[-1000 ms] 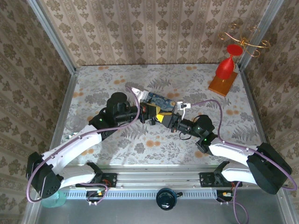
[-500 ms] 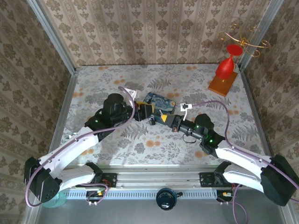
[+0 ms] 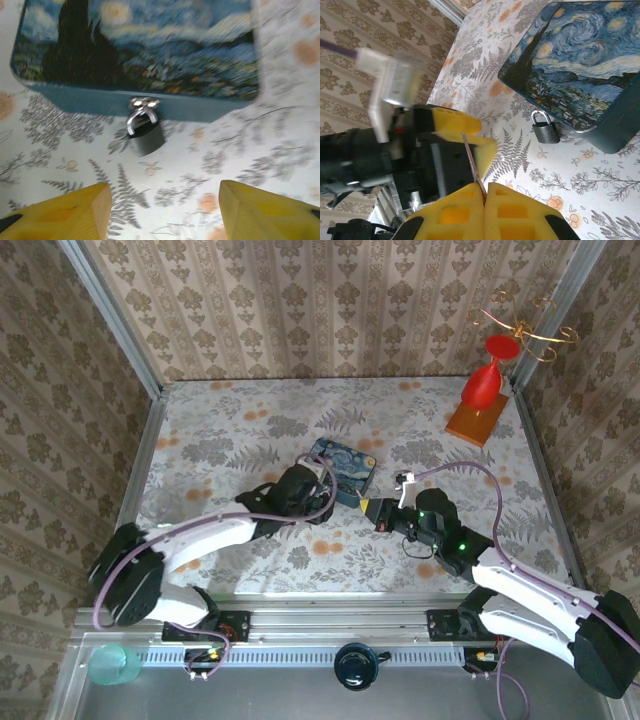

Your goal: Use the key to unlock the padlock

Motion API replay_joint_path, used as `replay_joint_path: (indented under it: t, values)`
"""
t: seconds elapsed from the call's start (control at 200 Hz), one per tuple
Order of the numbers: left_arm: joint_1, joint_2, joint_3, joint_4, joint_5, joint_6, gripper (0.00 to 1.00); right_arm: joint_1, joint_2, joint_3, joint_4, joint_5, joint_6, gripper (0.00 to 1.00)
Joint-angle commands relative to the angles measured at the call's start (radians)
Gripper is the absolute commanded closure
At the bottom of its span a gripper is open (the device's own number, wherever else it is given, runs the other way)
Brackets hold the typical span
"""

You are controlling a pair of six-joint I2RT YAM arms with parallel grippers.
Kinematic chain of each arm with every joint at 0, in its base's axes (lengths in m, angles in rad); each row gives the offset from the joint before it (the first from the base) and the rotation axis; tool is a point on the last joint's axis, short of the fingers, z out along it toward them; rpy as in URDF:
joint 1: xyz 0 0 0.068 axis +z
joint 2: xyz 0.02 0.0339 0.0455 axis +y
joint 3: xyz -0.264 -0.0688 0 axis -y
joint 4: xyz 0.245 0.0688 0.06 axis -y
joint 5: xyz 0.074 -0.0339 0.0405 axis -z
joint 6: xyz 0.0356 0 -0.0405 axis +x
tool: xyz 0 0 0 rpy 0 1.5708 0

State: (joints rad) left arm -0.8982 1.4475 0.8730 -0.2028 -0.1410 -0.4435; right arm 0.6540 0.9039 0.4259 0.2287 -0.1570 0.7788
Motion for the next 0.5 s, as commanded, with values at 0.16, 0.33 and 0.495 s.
replay_joint_path:
  t: [0.16,0.33,0.495]
  values:
    - [-0.026,0.275,0.212,-0.1,-0.182,-0.017,0.35,-0.008,-0.065,0.001,-0.074,0.056,-0.057,1.0]
    - [-0.023,0.381,0.279,-0.05,-0.184,-0.037,0.34,-0.01,-0.081,-0.02,-0.059,0.048,-0.046,1.0]
    - [-0.024,0.444,0.35,-0.023,-0.164,-0.047,0.33,-0.011,-0.098,-0.036,-0.064,0.048,-0.046,1.0]
